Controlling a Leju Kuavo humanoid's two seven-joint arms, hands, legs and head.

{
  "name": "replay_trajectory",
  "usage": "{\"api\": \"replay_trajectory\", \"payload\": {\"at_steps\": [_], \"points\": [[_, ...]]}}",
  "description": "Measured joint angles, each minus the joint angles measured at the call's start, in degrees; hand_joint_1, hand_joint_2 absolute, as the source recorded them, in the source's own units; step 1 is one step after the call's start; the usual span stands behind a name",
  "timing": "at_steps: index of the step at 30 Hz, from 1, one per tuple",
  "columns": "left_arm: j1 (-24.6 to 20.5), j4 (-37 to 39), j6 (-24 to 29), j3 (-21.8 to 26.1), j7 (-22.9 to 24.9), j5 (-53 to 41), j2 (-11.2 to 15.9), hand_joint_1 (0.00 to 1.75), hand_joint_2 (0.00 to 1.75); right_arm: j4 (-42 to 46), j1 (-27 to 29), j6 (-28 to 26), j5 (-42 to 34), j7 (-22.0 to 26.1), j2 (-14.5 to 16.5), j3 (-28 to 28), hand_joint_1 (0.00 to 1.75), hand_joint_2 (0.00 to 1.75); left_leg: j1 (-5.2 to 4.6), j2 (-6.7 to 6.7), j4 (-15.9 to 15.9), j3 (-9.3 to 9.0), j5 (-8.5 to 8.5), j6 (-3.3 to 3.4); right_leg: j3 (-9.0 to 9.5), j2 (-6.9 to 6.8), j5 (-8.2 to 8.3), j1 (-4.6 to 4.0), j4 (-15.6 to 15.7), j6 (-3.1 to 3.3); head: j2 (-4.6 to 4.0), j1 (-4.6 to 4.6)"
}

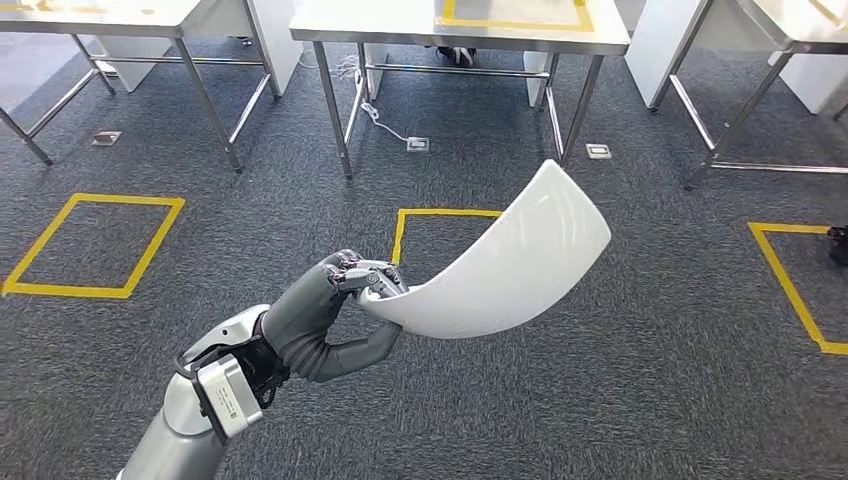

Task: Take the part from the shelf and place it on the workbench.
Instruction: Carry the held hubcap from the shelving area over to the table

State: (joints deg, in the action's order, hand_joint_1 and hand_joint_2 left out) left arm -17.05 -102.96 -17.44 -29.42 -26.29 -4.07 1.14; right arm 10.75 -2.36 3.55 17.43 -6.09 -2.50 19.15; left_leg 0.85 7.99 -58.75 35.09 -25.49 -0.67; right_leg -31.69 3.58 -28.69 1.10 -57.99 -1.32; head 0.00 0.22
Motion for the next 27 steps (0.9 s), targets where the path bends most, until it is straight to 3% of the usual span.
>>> {"api": "replay_trajectory", "payload": {"at_steps": [2, 4, 6, 7, 8, 10, 12, 15, 17, 19, 21, 22, 23, 25, 27], "points": [[-0.15, 0.04, 0.06, -0.09, -0.56, 0.33, 0.51, 1.75, 1.75, 0.0, -0.03, 0.1, -0.17, 0.41, 0.1, 0.02, 0.0, 0.0, -0.16, -2.07, -1.76, 0.97, -1.15, -0.49, 0.11, -1.12, 0.37, 0.14, 0.52, 0.95, 0.0, -0.33], [-0.33, 0.11, 0.04, -0.33, -1.0, 0.55, 0.87, 1.75, 1.75, 0.0, 0.11, 0.28, -0.18, 0.58, 0.14, 0.07, 0.0, 0.0, -0.32, -5.71, -8.29, 3.95, -4.71, -0.74, 0.16, -2.22, 0.3, 0.06, 0.73, 1.56, 0.0, -0.87], [-0.36, 0.28, 0.04, -0.61, -1.11, 0.59, 1.13, 1.75, 1.75, -0.01, 0.38, 0.38, -0.18, 0.62, 0.14, 0.12, 0.0, 0.0, -0.28, -7.21, -15.45, 7.16, -7.6, -0.96, 0.19, -3.32, 0.06, -0.11, 0.67, 1.7, 0.0, -1.06], [-0.35, 0.37, 0.03, -0.7, -1.11, 0.59, 1.25, 1.75, 1.75, -0.01, 0.44, 0.38, -0.18, 0.66, 0.14, 0.14, 0.0, 0.0, -0.28, -7.37, -16.58, 7.55, -7.61, -0.97, 0.26, -3.76, -0.04, -0.14, 0.62, 1.66, 0.0, -1.07], [-0.36, 0.44, 0.01, -0.77, -1.11, 0.59, 1.37, 1.75, 1.75, -0.01, 0.42, 0.38, -0.18, 0.72, 0.14, 0.15, 0.0, 0.0, -0.29, -7.44, -15.38, 6.7, -6.56, -0.9, 0.4, -4.11, -0.18, -0.16, 0.58, 1.57, 0.0, -1.08], [-0.47, 0.48, -0.07, -0.87, -1.12, 0.59, 1.53, 1.75, 1.75, 0.0, 0.32, 0.38, -0.18, 0.88, 0.18, 0.15, 0.0, 0.0, -0.36, -7.75, -7.64, 2.23, -3.19, -0.44, 0.95, -4.57, -0.58, -0.18, 0.49, 1.26, 0.0, -1.14], [-0.67, 0.44, -0.13, -1.03, -1.17, 0.59, 1.63, 1.75, 1.75, 0.0, 0.22, 0.35, -0.18, 1.07, 0.26, 0.16, 0.0, 0.0, -0.62, -8.17, -1.22, -1.42, -1.84, 0.24, 1.36, -4.86, -1.04, -0.37, 0.43, 0.65, 0.0, -1.15], [-0.71, 0.3, -0.13, -1.31, -1.26, 0.59, 1.83, 1.75, 1.75, 0.0, 0.12, 0.06, -0.18, 1.25, 0.36, 0.19, 0.0, 0.0, -0.72, -8.04, 0.27, -2.25, -2.42, 1.34, 1.81, -5.03, -0.93, -0.48, -0.05, -0.46, 0.0, -1.07], [-0.69, -0.02, -0.13, -1.48, -1.27, 0.59, 1.84, 1.75, 1.75, 0.0, 0.07, -0.13, -0.23, 1.39, 0.5, 0.2, 0.0, 0.0, -0.5, -7.86, 0.59, -3.25, -2.7, 2.01, 1.3, -4.72, -1.65, -0.36, -2.05, -0.98, 0.0, -0.93], [-0.51, -0.4, -0.13, -1.68, -1.2, 0.5, 1.75, 1.75, 1.75, 0.0, 0.02, -0.28, -0.39, 1.51, 0.59, 0.23, 0.0, 0.0, -0.39, -7.79, 0.78, -4.11, -3.13, 2.44, -2.06, -4.25, -3.85, -0.25, -7.71, -1.46, 0.0, -0.62], [0.1, -0.58, -0.14, -1.86, -1.06, 0.3, 1.71, 1.75, 1.75, 0.0, 0.12, -0.41, -0.51, 1.57, 0.6, 0.26, 0.0, 0.0, -0.42, -7.63, 0.78, -4.58, -3.79, 2.59, -7.08, -4.05, -5.79, -0.22, -14.47, -1.82, 0.0, -0.4], [0.49, -0.64, -0.14, -1.91, -1.01, 0.14, 1.71, 1.75, 1.75, 0.0, 0.24, -0.45, -0.53, 1.59, 0.62, 0.27, 0.0, 0.0, -0.43, -7.49, 0.77, -4.98, -4.18, 2.58, -8.78, -4.03, -5.6, -0.21, -15.86, -1.84, 0.0, -0.34], [0.81, -0.7, -0.16, -1.92, -1.01, -0.01, 1.71, 1.75, 1.75, 0.0, 0.36, -0.53, -0.55, 1.59, 0.66, 0.28, 0.0, 0.0, -0.43, -7.35, 0.77, -5.53, -4.62, 2.52, -9.41, -4.02, -4.3, -0.19, -15.11, -1.77, 0.0, -0.28], [1.13, -0.93, -0.22, -1.96, -1.03, -0.37, 1.61, 1.75, 1.75, 0.0, 0.55, -0.82, -0.57, 1.61, 0.7, 0.34, 0.0, 0.0, -0.43, -7.15, 0.78, -6.81, -5.68, 2.28, -7.83, -4.01, 0.94, -0.16, -8.2, -1.44, 0.0, -0.15], [1.22, -1.16, -0.37, -2.03, -0.88, -0.65, 1.43, 1.75, 1.75, -0.03, 0.57, -1.09, -0.56, 1.63, 0.75, 0.5, 0.0, 0.0, -0.5, -7.05, 0.8, -7.76, -6.73, 1.74, -6.09, -4.07, 3.76, -0.44, -2.25, -0.87, 0.0, -0.06]]}}
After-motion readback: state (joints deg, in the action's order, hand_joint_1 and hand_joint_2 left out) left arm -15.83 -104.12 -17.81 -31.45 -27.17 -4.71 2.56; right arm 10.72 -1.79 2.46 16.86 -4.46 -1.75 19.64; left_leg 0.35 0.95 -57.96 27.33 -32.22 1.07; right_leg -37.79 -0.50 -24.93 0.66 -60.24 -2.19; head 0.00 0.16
